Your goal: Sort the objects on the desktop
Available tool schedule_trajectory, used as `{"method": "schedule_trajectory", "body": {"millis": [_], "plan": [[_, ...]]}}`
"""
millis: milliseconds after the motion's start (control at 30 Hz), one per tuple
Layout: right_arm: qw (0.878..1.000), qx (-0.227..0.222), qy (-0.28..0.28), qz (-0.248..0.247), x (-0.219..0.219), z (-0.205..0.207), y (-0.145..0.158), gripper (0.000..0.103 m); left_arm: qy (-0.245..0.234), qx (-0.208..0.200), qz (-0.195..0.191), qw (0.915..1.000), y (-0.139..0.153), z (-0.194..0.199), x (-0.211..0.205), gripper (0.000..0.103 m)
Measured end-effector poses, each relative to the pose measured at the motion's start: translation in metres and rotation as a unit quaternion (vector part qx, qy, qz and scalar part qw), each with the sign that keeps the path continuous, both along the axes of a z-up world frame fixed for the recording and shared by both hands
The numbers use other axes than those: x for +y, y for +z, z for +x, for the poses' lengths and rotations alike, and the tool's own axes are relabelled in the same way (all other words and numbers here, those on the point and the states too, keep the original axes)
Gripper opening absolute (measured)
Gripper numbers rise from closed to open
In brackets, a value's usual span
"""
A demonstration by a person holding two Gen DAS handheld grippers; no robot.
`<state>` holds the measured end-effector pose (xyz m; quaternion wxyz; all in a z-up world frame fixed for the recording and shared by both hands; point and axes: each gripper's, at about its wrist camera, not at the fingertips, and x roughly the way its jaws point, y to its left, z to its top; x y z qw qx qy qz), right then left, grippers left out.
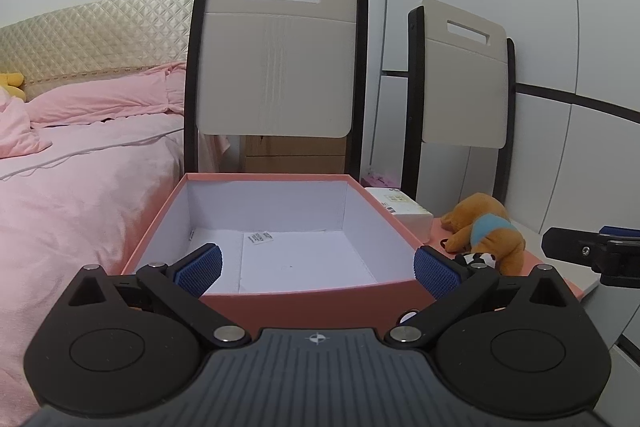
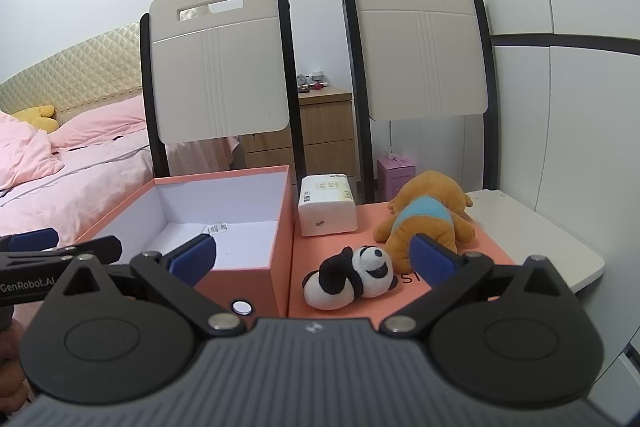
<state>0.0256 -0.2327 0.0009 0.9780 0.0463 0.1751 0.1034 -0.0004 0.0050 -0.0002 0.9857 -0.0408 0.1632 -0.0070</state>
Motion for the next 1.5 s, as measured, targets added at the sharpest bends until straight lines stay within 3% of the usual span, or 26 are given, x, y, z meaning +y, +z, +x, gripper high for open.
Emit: {"method": "schedule_trajectory", "body": {"millis": [100, 433, 767, 1500], "plan": [[1.0, 0.001, 0.003, 0.004, 0.0, 0.0, -0.002, 0.103, 0.0, 0.002, -0.007, 1.0, 0.0, -0.001, 0.003, 0.103], [1.0, -0.014, -0.001, 0.021, 0.002, 0.013, -0.017, 0.103, 0.005, -0.01, 0.021, 0.9997, -0.009, 0.009, 0.001, 0.103], [1.0, 0.002, -0.025, 0.017, 0.011, 0.026, -0.038, 0.103, 0.017, 0.012, 0.02, 0.9996, -0.019, 0.022, 0.014, 0.103], [1.0, 0.015, -0.02, 0.003, 0.017, 0.049, -0.042, 0.103, 0.025, 0.021, 0.023, 0.9992, -0.025, 0.028, 0.019, 0.103]]}}
